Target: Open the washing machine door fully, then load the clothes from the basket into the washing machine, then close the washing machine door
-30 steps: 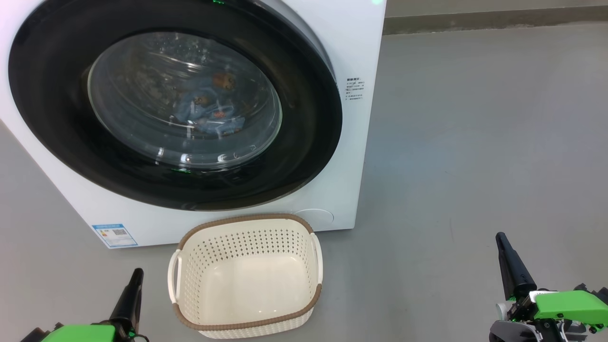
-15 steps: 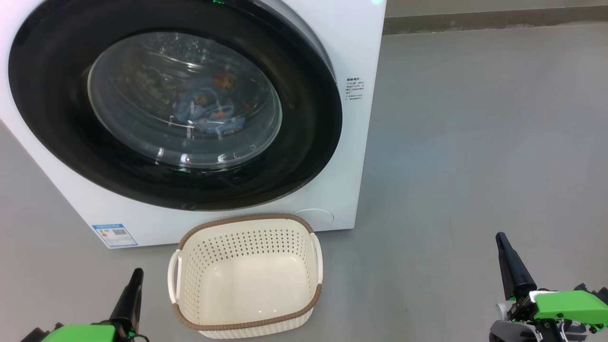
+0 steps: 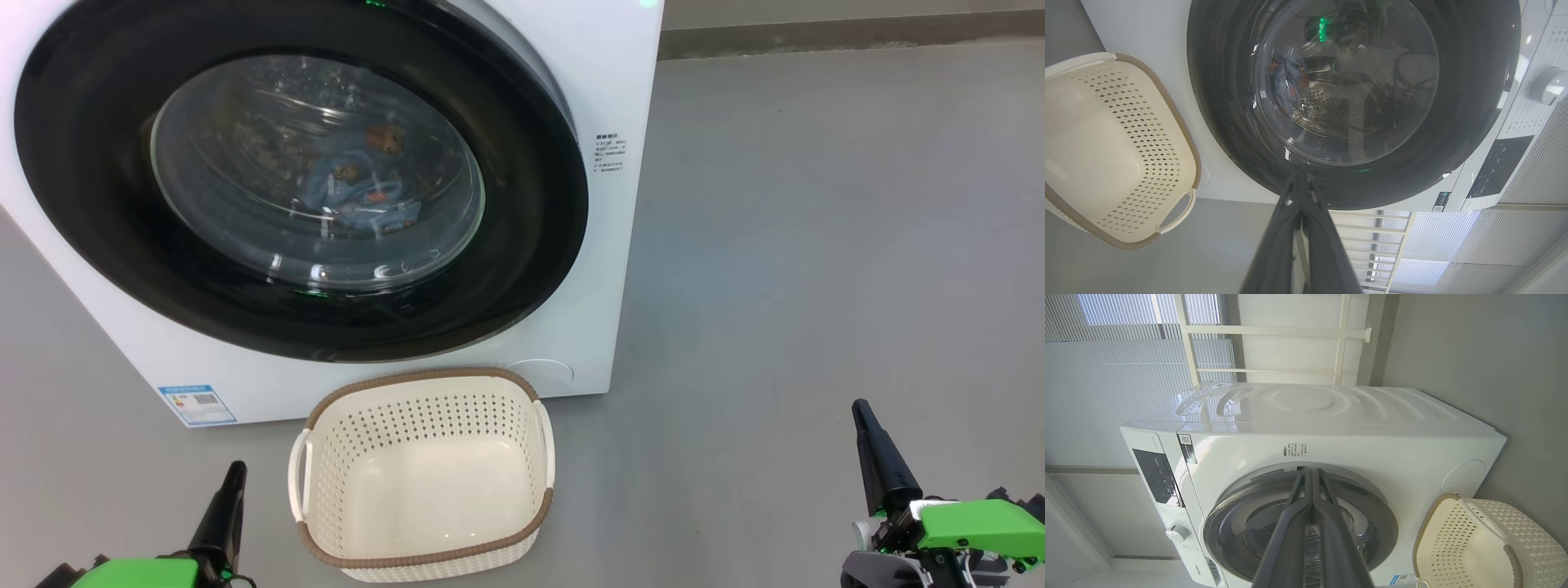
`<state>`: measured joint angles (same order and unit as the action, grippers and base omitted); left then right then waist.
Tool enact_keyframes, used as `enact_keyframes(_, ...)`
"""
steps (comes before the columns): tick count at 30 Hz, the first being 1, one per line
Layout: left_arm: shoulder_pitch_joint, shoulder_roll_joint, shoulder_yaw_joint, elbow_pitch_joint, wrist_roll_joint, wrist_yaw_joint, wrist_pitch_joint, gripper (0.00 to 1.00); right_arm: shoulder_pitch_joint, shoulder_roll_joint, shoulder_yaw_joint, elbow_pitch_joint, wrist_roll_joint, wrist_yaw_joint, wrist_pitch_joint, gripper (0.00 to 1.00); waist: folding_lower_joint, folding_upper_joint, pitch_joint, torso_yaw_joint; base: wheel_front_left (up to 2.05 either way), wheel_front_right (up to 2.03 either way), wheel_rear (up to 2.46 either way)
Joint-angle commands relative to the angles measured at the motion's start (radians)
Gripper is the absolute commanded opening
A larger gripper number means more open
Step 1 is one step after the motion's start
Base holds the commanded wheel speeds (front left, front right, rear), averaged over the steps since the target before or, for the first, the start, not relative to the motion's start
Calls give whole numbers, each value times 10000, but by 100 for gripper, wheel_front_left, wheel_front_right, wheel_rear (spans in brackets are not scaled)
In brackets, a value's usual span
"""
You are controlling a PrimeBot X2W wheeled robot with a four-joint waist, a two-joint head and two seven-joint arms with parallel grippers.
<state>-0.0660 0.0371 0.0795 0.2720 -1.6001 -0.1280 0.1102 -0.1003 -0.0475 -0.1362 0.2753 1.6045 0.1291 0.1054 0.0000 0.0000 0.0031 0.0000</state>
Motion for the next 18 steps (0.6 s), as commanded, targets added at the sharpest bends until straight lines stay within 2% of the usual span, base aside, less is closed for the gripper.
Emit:
enact_keyframes(1,-419,131,342,-271,-87,-27,30,0,-76,-28,225,-305,42,16,78,0,0,0,0,0,0,0,0)
enact_keyframes(18,-419,131,342,-271,-87,-27,29,0,-76,-28,225,-305,42,16,78,0,0,0,0,0,0,0,0)
